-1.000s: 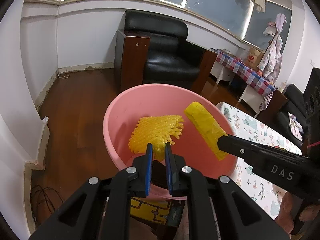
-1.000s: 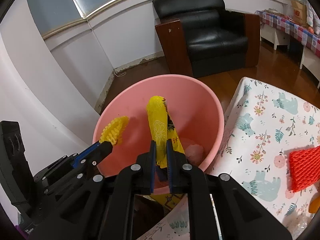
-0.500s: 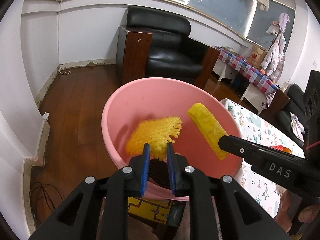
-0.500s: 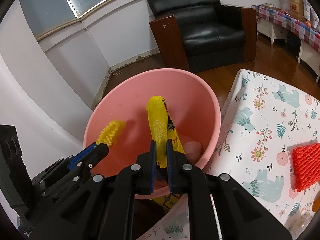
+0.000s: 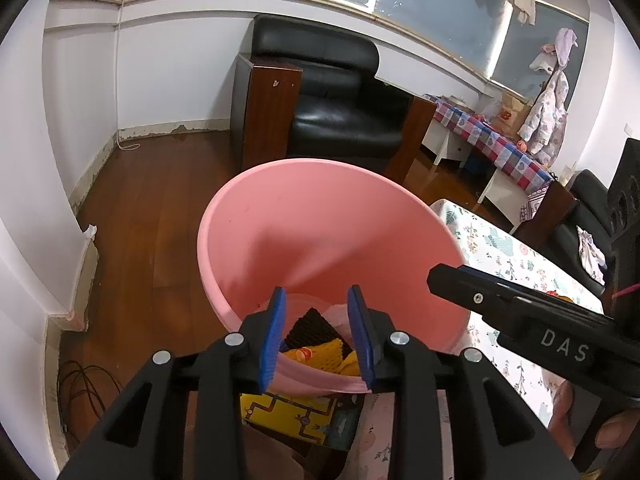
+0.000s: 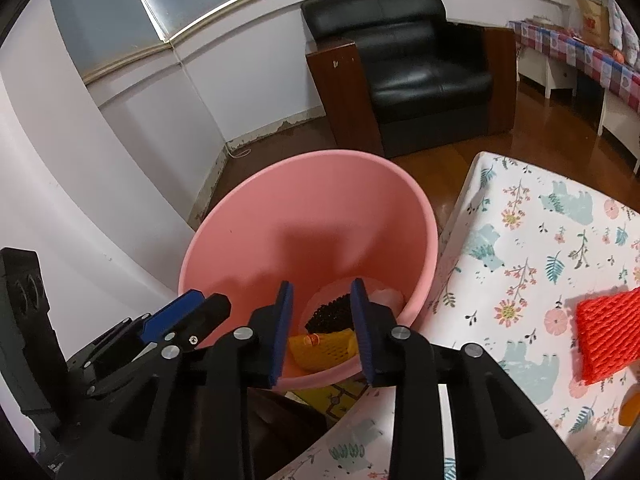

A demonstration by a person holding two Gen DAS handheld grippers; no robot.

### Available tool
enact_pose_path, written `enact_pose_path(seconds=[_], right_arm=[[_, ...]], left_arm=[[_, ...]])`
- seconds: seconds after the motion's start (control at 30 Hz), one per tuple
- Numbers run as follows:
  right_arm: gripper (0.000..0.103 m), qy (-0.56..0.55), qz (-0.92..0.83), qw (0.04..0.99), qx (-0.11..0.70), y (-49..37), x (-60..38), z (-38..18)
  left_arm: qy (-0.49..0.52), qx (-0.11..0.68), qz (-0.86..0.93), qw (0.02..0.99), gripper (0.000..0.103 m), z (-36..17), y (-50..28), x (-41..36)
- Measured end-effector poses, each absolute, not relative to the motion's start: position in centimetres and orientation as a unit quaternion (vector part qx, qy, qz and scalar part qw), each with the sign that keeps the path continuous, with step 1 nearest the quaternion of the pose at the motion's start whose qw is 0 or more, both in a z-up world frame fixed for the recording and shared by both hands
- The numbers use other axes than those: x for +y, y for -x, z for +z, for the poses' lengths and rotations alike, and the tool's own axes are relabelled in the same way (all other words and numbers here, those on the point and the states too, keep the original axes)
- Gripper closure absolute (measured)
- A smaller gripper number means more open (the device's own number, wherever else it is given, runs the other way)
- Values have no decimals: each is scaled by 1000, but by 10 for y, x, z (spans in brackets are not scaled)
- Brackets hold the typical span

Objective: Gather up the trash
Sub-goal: 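Open both tools to drop the yellow mesh and yellow bag into the bucket, then move both open tools back over the remaining trash on the table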

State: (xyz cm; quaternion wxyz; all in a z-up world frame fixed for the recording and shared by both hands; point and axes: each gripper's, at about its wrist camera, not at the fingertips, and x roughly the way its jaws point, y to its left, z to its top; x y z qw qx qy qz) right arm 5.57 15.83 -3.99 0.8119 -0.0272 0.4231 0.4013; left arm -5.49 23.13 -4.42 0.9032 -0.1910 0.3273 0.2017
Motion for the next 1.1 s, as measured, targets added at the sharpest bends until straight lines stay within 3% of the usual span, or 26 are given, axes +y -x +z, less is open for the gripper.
enact_pose_path(seconds=[1.1], right_arm=[[72,3,279,890,361,-16,-29,-17]], left_arm=[[124,330,80,932,68,-6,39,122]])
